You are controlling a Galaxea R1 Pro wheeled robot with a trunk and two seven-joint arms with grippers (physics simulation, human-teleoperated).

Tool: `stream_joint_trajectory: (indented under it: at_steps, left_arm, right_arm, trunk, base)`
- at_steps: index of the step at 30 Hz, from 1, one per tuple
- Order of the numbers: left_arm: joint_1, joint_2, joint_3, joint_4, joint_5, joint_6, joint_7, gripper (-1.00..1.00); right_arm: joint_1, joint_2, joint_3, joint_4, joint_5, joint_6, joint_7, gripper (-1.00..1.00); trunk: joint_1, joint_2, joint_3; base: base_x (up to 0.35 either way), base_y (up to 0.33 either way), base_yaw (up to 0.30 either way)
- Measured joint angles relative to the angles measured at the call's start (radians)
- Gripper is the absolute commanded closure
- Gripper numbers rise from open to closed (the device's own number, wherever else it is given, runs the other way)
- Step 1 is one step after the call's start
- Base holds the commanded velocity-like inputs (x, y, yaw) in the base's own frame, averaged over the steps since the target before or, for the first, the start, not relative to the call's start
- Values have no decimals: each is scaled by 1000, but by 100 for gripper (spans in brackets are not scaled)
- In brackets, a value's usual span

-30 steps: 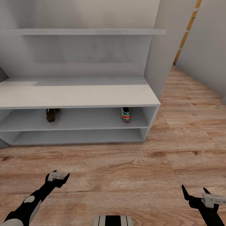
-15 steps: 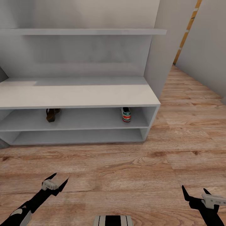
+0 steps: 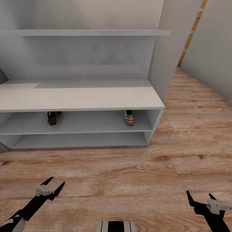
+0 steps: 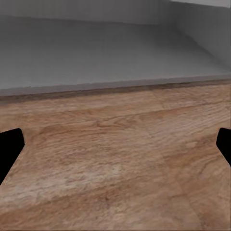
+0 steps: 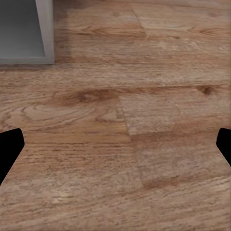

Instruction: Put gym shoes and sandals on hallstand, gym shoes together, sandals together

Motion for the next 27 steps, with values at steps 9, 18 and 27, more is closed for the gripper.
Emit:
stream_joint_trajectory:
  at_steps: [9,18,27]
  left_arm:
    - [13,-15,0,6,35,-66,115,-100]
    - [28,-31,-1,7,41,-123,145,-100]
    - [35,-47,-9,7,42,-146,156,-100]
  right_arm:
    - [0,1,1,0,0,0,-9,-100]
    - [0,2,1,1,0,0,-13,-100]
    - [0,3,2,1,0,0,-15,-100]
  trunk:
    - [0,0,2]
    - [0,0,7]
    - [0,0,12]
  base:
    - [0,0,-87]
    - [0,0,-215]
    - [0,0,-257]
